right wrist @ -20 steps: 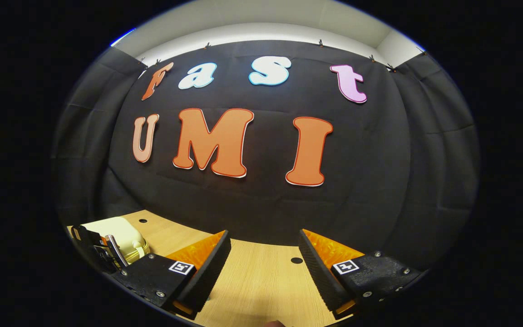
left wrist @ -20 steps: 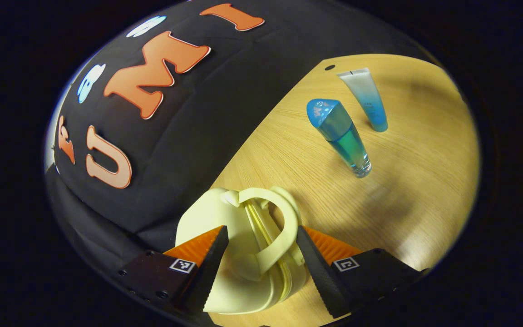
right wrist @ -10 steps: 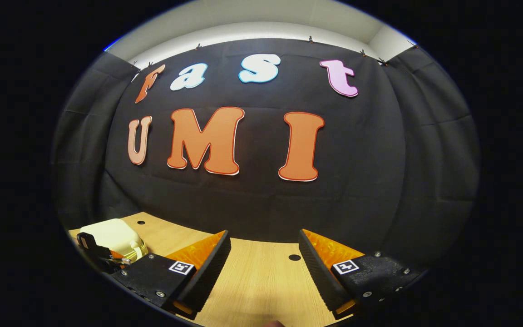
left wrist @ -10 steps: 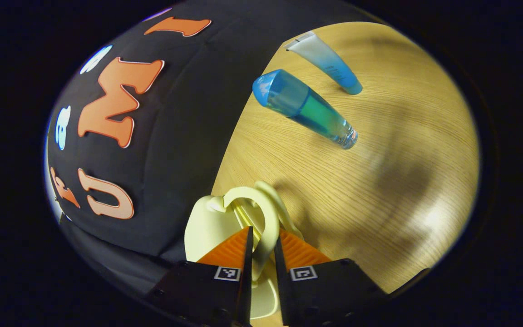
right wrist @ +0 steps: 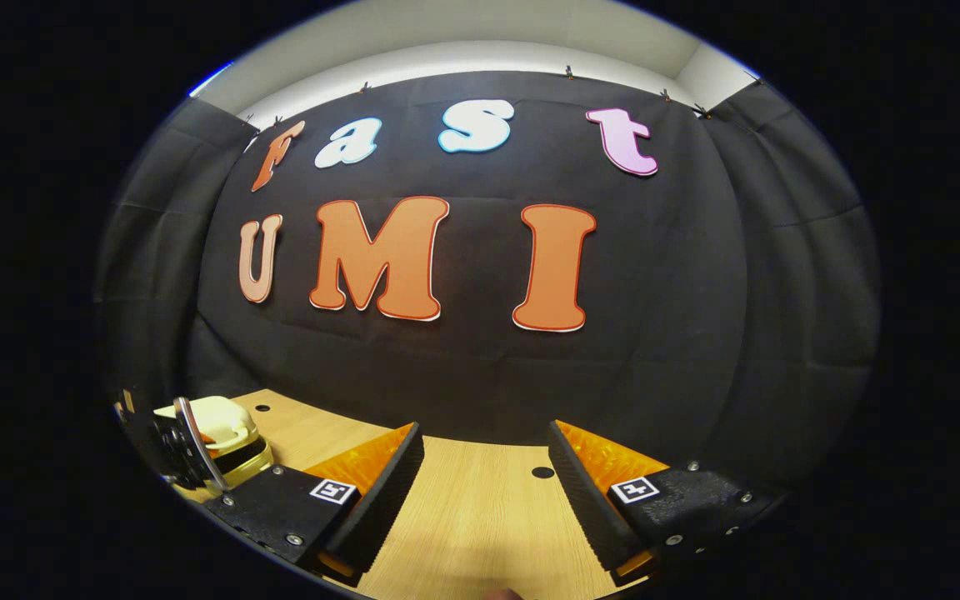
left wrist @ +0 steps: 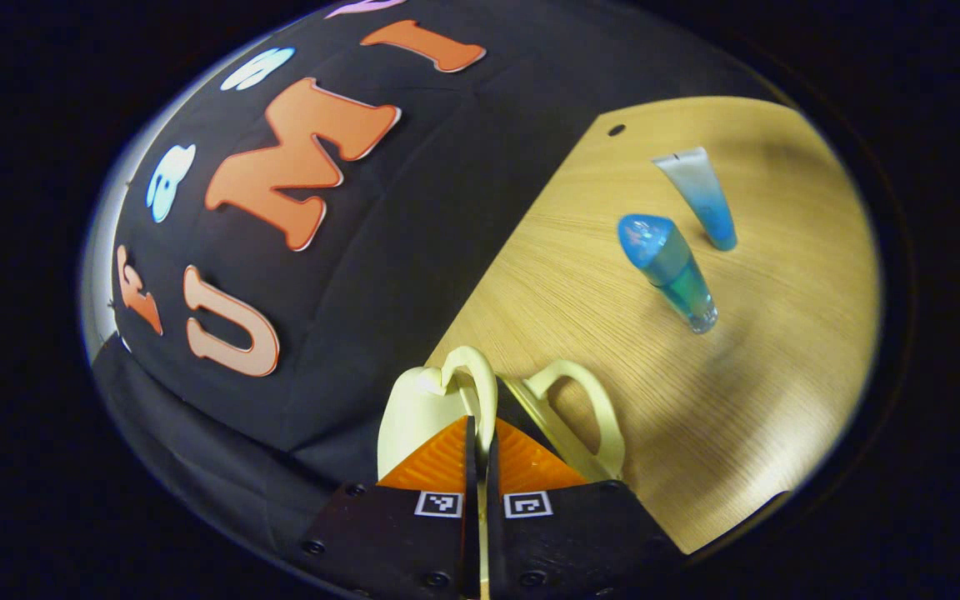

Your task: First open the suitcase, pack the skin care products into it, and then close the suitcase.

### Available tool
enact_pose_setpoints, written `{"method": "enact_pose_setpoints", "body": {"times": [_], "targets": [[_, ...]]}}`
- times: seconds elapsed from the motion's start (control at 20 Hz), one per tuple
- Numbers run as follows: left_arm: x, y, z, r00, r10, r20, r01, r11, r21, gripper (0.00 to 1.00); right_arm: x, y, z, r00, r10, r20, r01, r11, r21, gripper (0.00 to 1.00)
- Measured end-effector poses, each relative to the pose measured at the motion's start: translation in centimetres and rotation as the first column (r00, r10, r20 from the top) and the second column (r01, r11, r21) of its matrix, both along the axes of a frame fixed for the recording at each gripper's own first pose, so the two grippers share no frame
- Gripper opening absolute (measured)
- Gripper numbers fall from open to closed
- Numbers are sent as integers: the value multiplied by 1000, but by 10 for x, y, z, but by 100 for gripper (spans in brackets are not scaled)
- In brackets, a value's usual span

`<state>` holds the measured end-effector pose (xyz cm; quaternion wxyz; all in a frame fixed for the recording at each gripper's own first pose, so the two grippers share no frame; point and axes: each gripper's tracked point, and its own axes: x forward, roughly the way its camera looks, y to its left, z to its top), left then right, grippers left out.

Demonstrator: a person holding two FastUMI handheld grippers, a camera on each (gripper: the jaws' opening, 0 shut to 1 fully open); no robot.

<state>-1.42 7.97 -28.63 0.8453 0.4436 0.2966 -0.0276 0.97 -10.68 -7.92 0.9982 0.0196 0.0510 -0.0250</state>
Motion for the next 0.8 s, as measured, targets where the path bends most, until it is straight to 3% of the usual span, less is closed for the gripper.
{"method": "enact_pose_setpoints", "body": {"times": [0.4,0.8], "targets": [[13,57,85,986,97,133,-63,969,-239,4,4,45,10,1000,-15,-9,15,1000,-23,95],[26,195,156,951,192,244,-94,927,-363,4,22,138,30,1000,-7,-16,7,1000,-30,95]]}}
